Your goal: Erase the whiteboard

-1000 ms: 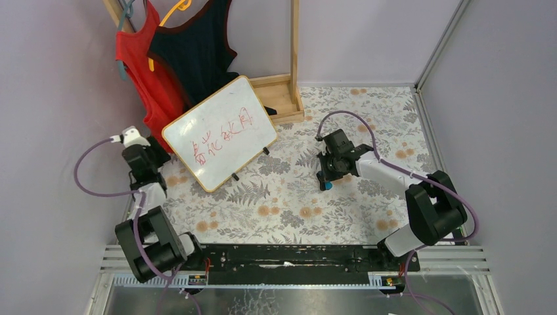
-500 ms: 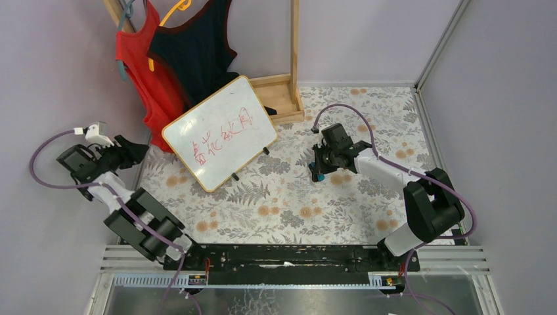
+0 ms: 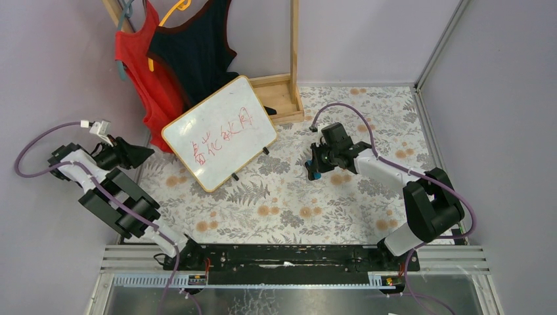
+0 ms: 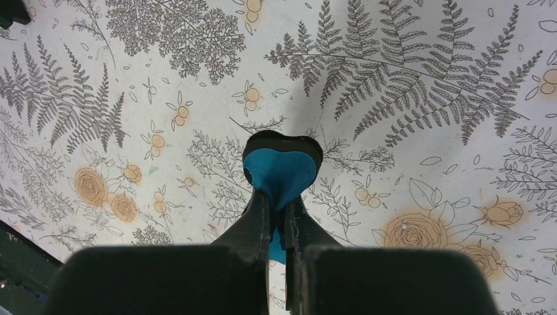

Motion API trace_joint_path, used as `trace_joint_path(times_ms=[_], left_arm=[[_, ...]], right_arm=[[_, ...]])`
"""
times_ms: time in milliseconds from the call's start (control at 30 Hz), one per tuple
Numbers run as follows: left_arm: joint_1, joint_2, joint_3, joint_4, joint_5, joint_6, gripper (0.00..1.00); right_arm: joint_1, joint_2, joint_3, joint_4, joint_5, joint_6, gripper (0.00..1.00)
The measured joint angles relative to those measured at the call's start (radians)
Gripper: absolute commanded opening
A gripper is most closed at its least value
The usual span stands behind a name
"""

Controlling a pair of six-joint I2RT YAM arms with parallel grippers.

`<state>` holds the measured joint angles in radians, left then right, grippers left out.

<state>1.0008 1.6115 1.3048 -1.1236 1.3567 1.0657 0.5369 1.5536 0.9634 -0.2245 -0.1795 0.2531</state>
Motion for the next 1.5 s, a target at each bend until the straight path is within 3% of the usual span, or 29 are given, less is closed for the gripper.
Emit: trace_joint_path(times_ms=[133, 333, 700, 1500], left_arm=[[-0.006, 0.043, 0.071, -0.175, 0.026, 0.161, 0.44], [-0.08, 0.033, 0.075, -0.265, 0.028, 0.251, 0.43], [-0.122, 0.035, 0.187, -0.302, 0.048, 0.238, 0.42], [-0.178, 0.15, 0.21, -0.306, 0.076, 0.232, 0.4]], right_arm=[[0.0, 0.0, -0.006, 0.01, -0.015, 0.0, 0.0], [0.0, 0.006, -0.006, 0.029, -0.031, -0.002, 0.0], [0.0, 0.027, -0.006, 0.045, -0.051, -0.011, 0.0], [0.0, 0.027, -0.006, 0.058, -0.077, -0.017, 0.0]])
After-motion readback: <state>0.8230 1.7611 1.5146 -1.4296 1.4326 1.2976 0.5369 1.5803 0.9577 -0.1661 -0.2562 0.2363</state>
